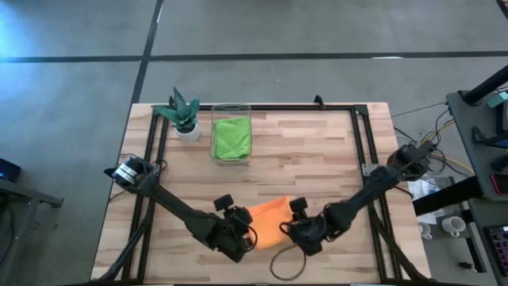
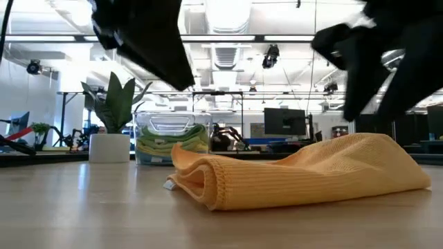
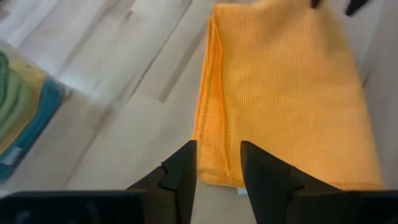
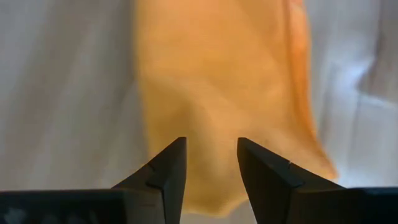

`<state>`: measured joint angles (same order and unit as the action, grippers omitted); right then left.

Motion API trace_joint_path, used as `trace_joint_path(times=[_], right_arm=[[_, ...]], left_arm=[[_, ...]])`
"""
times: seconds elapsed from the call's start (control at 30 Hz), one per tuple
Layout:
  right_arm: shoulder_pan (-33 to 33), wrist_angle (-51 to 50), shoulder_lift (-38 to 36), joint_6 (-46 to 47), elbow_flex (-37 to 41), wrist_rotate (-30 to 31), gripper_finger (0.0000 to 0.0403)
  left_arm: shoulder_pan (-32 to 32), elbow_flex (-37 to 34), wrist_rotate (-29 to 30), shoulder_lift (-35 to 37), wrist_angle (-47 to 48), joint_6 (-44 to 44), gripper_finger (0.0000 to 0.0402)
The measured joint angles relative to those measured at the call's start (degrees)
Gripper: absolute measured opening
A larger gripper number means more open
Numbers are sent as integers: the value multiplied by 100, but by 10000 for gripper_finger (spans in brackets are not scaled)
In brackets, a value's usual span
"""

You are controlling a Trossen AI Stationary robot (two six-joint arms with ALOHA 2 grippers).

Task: Fold microfiber towels
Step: Fold the orange microfiber cloth

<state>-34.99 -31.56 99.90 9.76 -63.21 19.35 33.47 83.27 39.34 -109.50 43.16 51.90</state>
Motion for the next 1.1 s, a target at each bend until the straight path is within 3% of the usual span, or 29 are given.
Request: trace_joint_path(times=[0.27, 0.4, 0.63, 0.83, 1.1], right_arm=[[-289, 88, 33, 373, 266, 210, 138], [-76, 735, 60, 332, 726, 257, 132], [121, 1194, 42, 377, 1251, -406, 119], [117, 872, -122, 287, 1144, -734, 124], [115, 791, -692, 311, 949, -634, 135]], left_arm=[[-23, -119, -83, -391, -2031, -879, 109], [-243, -251, -189, -694, -1942, -595, 109], [-463, -863, -290, -825, -1843, -167, 109], [-490, -960, -335, -799, -1876, -122, 109], [-487, -971, -491, -659, -1839, -125, 109]])
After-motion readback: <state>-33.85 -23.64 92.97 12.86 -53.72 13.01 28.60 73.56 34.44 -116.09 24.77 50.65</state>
